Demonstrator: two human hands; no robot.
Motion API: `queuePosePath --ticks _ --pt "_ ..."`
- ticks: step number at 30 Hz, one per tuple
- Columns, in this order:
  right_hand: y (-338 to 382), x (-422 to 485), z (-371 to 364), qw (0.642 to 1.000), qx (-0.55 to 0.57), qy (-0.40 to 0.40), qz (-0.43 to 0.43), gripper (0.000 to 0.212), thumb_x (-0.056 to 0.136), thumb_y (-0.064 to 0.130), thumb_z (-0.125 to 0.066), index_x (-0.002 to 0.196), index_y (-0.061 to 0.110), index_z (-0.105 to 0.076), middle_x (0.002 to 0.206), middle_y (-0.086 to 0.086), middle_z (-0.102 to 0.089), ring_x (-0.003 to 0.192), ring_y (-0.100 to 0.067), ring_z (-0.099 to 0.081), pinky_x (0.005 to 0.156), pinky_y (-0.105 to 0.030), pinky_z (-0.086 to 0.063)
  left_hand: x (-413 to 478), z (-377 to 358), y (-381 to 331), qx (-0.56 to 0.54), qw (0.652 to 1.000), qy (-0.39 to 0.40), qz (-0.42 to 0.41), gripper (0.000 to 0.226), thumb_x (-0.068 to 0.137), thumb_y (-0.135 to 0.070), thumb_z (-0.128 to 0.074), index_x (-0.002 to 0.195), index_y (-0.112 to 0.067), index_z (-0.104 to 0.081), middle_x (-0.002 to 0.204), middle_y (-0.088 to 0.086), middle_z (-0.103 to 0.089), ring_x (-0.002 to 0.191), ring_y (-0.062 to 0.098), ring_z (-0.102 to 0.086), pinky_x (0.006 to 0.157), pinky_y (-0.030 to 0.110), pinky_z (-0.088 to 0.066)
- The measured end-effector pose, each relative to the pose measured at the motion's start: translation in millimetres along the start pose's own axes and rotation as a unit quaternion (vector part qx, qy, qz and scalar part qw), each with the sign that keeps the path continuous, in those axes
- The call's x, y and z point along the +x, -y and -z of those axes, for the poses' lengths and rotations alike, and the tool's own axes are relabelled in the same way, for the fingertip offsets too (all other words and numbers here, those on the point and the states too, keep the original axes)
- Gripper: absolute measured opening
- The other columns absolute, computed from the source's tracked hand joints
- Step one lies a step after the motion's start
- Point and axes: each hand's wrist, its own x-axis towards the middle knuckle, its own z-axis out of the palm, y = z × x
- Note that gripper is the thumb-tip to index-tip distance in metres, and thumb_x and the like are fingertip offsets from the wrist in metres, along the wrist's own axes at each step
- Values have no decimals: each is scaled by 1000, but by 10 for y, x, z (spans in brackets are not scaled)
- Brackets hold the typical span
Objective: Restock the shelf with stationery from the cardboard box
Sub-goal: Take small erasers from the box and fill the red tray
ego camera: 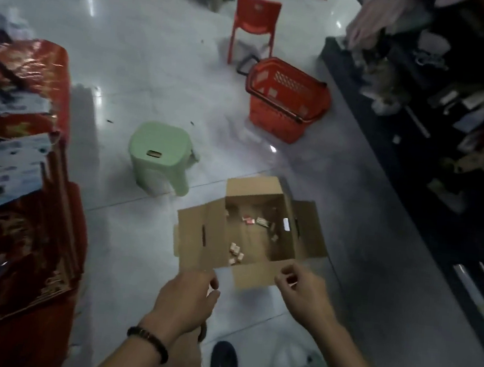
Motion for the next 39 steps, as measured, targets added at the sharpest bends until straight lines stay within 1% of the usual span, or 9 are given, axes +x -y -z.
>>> queuePosePath --ticks 9,13,21,26,28,30,33,36,39 --pt "-825 2131 -1007 986 -34 92 -134 33 98 40 -66 124 20 -68 116 -1 -71 98 -15 -63 80 -27 -46 2581 -778 527 -8 997 81 8 25 102 -38 -59 127 -32 -58 128 -4 -54 110 19 -59 87 35 -52" --pt "-1475 3350 -1684 977 -63 134 -157 36 98 35 -67 129 17 -65 122 -6 -68 109 -25 -66 83 -31 -50 3560 -1536 926 -26 995 87 42 34 103 -27 -60 136 -29 -57 135 1 -52 119 21 -53 97 36 -53" --pt "-2743 5584 -3023 969 -153 126 -147 66 101 20 -60 159 13 -30 141 -20 -59 126 -38 -62 103 -47 -52 4906 -3074 1438 -54 993 -62 84 46 94 -21 -75 129 -32 -48 135 4 -36 114 26 -52 91 44 -58" --pt "-3194 5942 -3537 968 -180 122 -124 65 111 48 -37 167 20 -18 168 -17 -29 153 -36 -33 124 -49 -29 5104 -3445 1556 -83 979 -146 115 41 96 -12 -73 130 -22 -54 138 1 -31 119 21 -47 90 31 -48" --pt "-3331 5910 -3620 979 -178 44 -93 68 106 58 -39 163 24 -28 165 -15 -37 150 -37 -38 124 -53 -33 5102 -3488 1615 -95 975 -160 122 37 97 -10 -72 129 -18 -56 140 2 -32 117 16 -45 92 29 -46" --pt "-3418 5874 -3635 982 -179 37 -42 59 105 51 -45 155 20 -40 155 -16 -46 141 -38 -47 115 -52 -42 5079 -3505 1667 -108 974 -158 119 36 97 -11 -72 128 -19 -56 142 2 -32 116 14 -46 90 25 -46" --pt "-3306 5812 -3658 967 -218 128 -3 43 98 12 -66 139 8 -54 143 -19 -47 121 -37 -58 98 -43 -51 5082 -3496 1680 -117 975 -154 107 37 97 -9 -71 127 -21 -55 143 3 -32 117 16 -49 90 23 -47" --pt "-3053 5705 -3745 960 -225 168 0 72 87 14 -82 146 25 -42 148 -7 -40 118 -28 -63 91 -37 -58 5102 -3487 1664 -120 975 -159 100 36 96 -5 -71 125 -19 -54 141 3 -31 119 18 -50 91 24 -47" --pt "-2810 5595 -3917 937 -230 233 124 77 88 21 -80 148 35 -34 145 -4 -41 114 -29 -63 89 -43 -61 5112 -3498 1669 -118 974 -163 102 38 94 -2 -72 124 -17 -55 140 6 -32 119 16 -47 91 22 -46"
